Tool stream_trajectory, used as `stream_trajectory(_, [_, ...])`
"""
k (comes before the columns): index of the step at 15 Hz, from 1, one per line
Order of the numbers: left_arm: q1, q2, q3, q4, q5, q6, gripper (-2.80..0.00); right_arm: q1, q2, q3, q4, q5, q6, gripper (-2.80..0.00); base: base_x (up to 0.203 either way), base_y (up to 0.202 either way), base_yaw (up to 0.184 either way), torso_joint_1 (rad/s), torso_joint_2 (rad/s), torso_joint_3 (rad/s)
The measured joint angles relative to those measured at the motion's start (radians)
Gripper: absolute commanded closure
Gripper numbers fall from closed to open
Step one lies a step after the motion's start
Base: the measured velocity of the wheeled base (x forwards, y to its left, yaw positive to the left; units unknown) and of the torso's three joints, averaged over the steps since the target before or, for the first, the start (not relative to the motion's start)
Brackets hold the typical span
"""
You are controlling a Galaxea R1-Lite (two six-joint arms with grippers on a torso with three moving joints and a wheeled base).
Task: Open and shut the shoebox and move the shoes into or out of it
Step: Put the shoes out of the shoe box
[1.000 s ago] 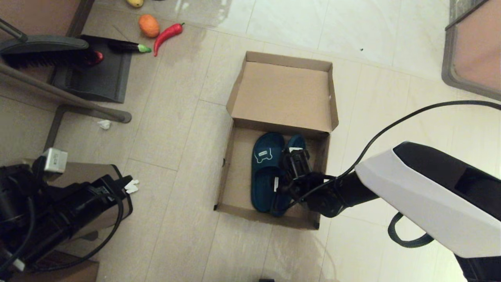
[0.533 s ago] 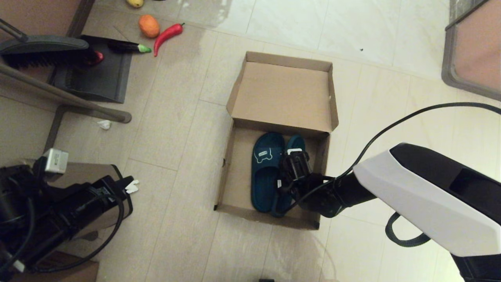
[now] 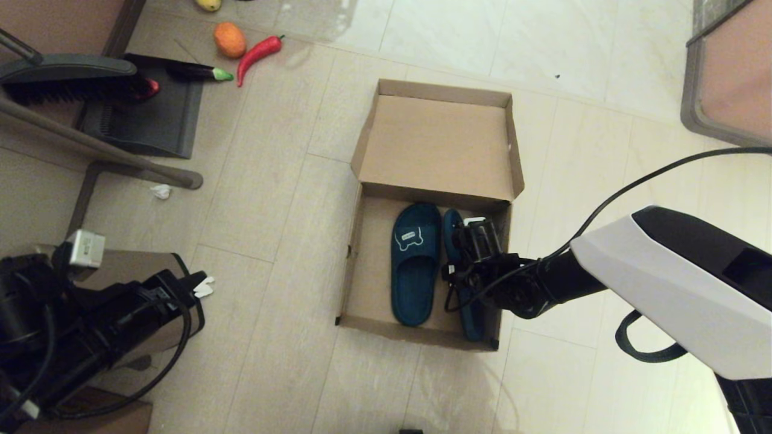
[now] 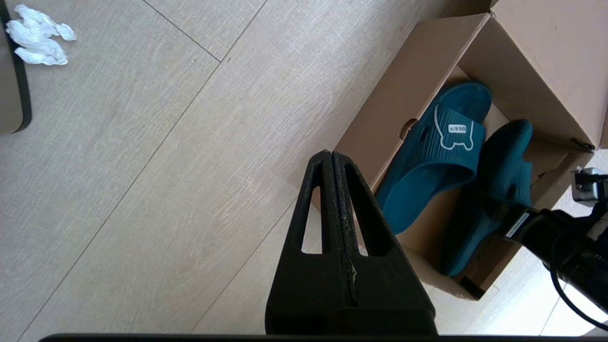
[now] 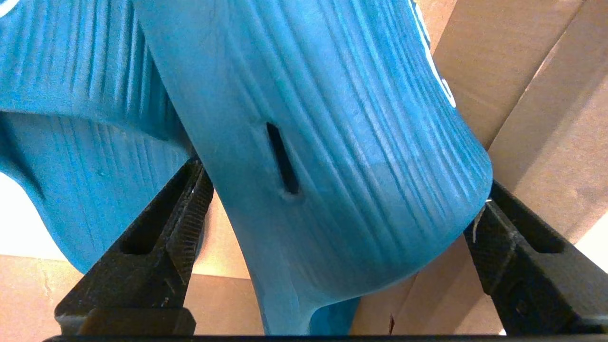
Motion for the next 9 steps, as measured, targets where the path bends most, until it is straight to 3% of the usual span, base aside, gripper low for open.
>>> stream_trajectory(9, [0.001,-0.007,0.01,-0.001,0.003,0.0,0.0,0.06,0.044,-0.051,-0.008,0.007,-0.01,-2.8,0.0,0.0,0.0,0.0,0.0,0.0])
